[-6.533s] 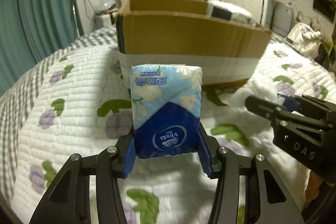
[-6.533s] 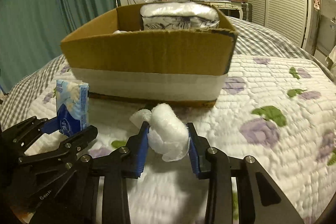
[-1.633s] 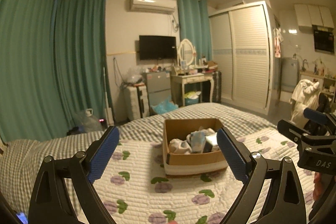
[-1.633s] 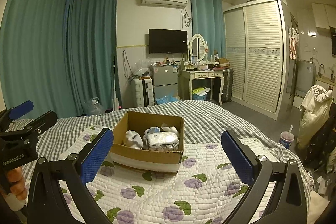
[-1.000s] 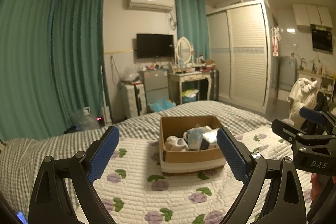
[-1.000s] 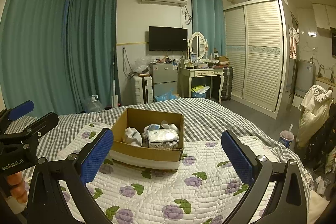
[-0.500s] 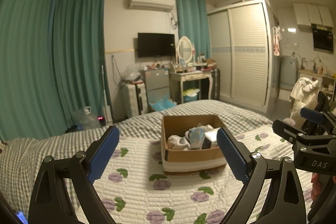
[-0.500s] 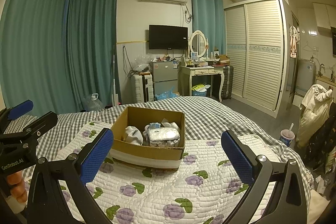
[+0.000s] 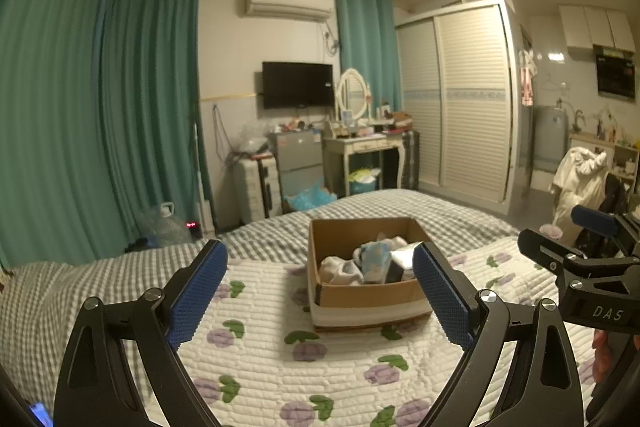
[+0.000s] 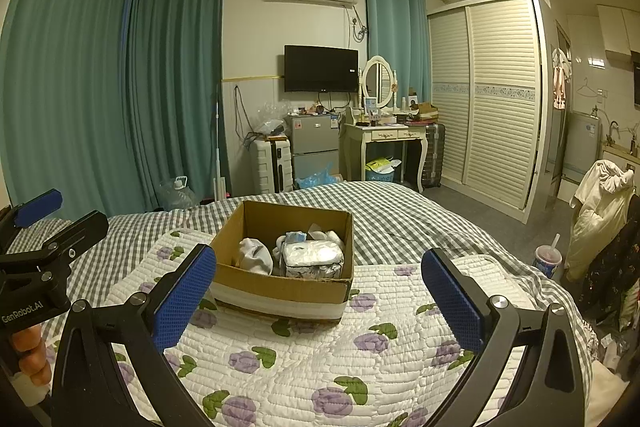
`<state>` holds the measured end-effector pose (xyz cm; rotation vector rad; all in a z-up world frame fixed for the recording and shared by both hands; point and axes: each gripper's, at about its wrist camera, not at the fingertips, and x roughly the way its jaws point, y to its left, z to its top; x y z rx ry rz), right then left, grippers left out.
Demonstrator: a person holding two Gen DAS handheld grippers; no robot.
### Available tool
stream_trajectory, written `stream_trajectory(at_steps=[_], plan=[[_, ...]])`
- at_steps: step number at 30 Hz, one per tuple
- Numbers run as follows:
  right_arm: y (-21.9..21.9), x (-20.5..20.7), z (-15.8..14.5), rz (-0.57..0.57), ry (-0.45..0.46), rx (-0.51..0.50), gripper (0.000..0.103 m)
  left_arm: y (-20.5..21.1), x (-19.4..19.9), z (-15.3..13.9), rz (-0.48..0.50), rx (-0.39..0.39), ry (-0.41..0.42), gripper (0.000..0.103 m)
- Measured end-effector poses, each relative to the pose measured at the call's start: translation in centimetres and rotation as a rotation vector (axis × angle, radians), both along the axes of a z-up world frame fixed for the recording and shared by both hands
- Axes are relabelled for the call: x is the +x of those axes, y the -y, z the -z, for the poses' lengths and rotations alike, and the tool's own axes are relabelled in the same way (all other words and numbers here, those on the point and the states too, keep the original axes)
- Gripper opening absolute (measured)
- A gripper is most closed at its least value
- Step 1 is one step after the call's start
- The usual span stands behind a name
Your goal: Organize soft objects
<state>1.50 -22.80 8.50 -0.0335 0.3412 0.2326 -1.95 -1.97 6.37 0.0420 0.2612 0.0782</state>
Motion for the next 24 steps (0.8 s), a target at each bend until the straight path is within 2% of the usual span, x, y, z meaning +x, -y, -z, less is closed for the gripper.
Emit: stream_trajectory(at_steps=[24], plan=[[-0.11, 0.10, 0.30, 0.001, -0.006, -0.006, 0.103, -0.42, -0.10, 0.38, -0.004, -0.001, -0.003, 0.095]])
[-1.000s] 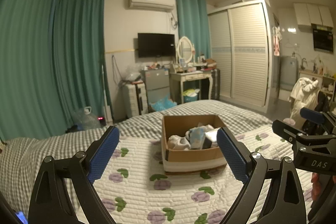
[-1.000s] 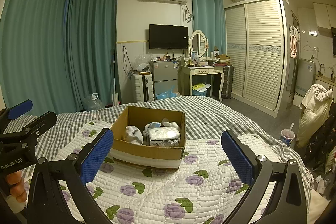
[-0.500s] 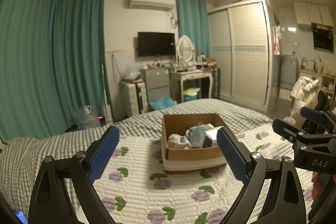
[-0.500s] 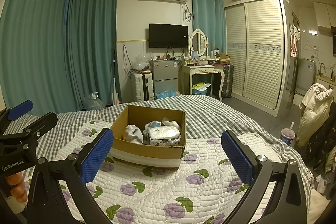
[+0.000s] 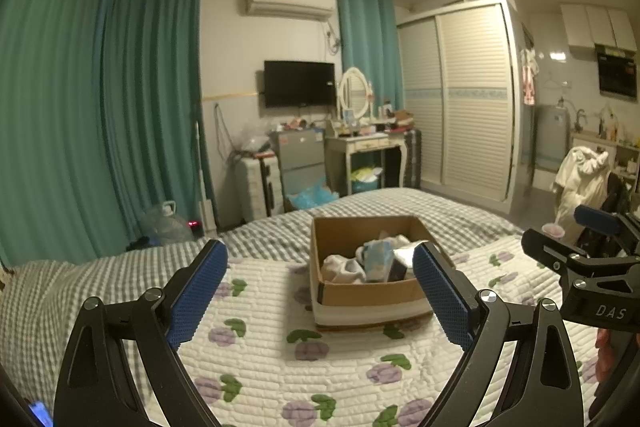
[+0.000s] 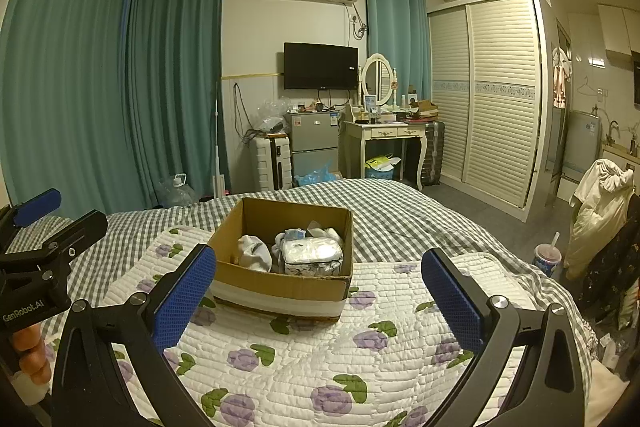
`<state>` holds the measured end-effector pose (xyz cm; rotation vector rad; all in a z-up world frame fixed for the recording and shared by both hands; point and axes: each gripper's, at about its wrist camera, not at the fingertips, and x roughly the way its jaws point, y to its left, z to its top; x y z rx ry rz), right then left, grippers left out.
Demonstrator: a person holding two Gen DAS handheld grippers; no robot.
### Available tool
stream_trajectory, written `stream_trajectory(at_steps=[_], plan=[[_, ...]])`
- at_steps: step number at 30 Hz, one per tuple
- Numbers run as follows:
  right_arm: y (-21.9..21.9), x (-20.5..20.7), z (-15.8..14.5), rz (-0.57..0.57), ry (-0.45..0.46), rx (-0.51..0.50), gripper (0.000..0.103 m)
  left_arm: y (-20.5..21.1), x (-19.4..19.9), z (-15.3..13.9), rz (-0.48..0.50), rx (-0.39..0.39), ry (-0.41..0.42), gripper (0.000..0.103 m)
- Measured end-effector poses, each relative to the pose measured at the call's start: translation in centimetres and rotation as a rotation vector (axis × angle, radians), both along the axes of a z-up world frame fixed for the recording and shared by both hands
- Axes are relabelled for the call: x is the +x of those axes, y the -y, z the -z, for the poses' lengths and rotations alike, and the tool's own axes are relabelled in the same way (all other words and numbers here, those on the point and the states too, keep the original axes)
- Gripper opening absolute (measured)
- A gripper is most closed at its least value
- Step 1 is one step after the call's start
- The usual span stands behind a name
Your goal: Organize soft objects
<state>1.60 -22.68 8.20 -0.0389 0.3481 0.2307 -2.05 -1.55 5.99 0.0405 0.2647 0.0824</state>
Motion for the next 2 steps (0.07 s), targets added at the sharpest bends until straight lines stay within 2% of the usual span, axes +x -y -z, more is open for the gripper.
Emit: stream_trajectory(at_steps=[2], plan=[[0.07, 0.01, 0.11, 0.002, -0.002, 0.001, 0.103, -0.05, -0.04, 0.00, -0.001, -0.001, -0.001, 0.095]])
